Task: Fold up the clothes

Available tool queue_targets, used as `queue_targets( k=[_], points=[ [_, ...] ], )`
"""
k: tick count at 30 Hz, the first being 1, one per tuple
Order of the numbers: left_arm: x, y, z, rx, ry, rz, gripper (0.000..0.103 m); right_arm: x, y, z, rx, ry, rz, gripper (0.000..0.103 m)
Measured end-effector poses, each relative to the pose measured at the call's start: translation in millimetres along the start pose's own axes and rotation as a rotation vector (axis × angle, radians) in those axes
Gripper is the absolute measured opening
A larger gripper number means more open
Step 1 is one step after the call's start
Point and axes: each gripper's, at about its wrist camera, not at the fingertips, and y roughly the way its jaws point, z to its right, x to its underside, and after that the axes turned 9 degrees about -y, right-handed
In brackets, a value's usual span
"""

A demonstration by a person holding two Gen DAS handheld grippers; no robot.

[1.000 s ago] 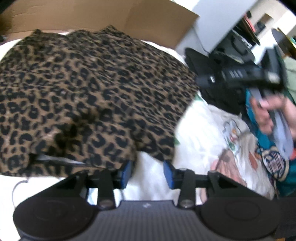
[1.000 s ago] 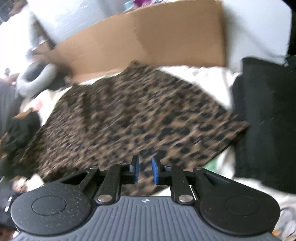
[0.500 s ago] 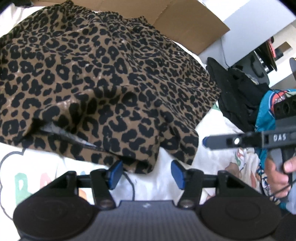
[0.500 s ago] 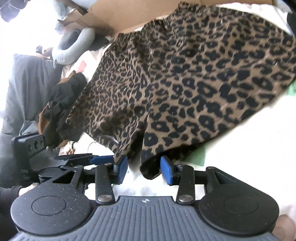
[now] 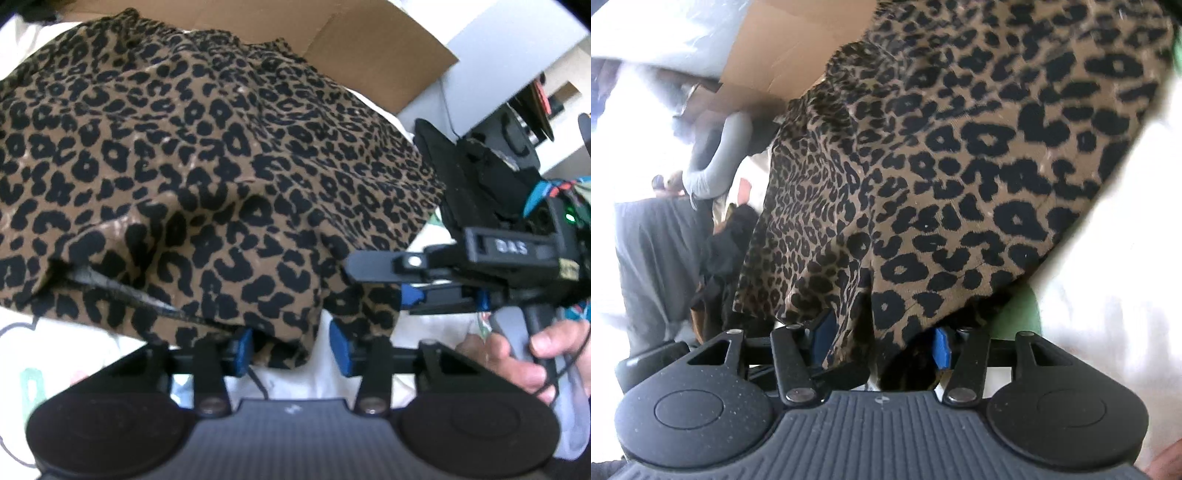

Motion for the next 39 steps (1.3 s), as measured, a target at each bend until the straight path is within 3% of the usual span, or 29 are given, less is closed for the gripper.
queue_targets(
  k=[2, 4, 7, 9, 11, 17, 23, 24, 27, 34, 39],
  points=[
    [-0.9, -1.0, 0.0, 0.010, 0.006, 0.001, 0.033, -0.3, 5.5, 4.9, -0.024, 0.044, -0.007, 0.043],
    [-1.5, -1.8, -1.4, 0.021, -0.005, -0.005, 0.016, 0.2, 7.8, 7.3, -0.058, 0.073, -0.018, 0.018],
    [0.2, -4.8, -2.9, 0.038, -0.011, -0.005, 0.007, 3.4, 5.2, 11.4, -0.088, 0.109, -0.025, 0.003],
    [1.8, -8.8, -2.5, 0.038, 0.005, 0.001, 0.006, 5.6, 2.9, 12.5, -0.107, 0.116, -0.027, 0.000],
    [2.2, -13.5, -2.9, 0.040, 0.016, 0.008, 0.005, 7.8, 0.6, 13.5, -0.125, 0.124, -0.029, 0.000],
    [7.6, -16.5, -4.9, 0.051, 0.029, 0.015, 0.004, 14.2, -6.3, 13.1, -0.071, 0.070, -0.079, 0.000],
    [17.9, -7.2, 8.3, 0.055, 0.104, -0.006, 0.004, 13.4, -15.9, 8.2, -0.022, 0.036, -0.144, 0.003],
    [18.7, -5.9, 9.2, 0.055, 0.111, -0.012, 0.004, 11.3, -18.1, 6.4, -0.024, 0.034, -0.162, 0.008],
    [19.1, -2.6, 8.5, 0.066, 0.118, -0.044, 0.004, 7.7, -26.7, -1.0, -0.038, 0.009, -0.208, 0.036],
    [23.4, -12.3, 4.8, 0.082, 0.152, -0.101, 0.011, 13.7, -28.1, -14.0, -0.122, 0.010, -0.239, 0.040],
    [12.7, -43.0, -14.7, 0.010, 0.109, -0.030, 0.022, 13.4, -14.9, -15.6, -0.130, 0.036, -0.234, 0.041]
  ],
)
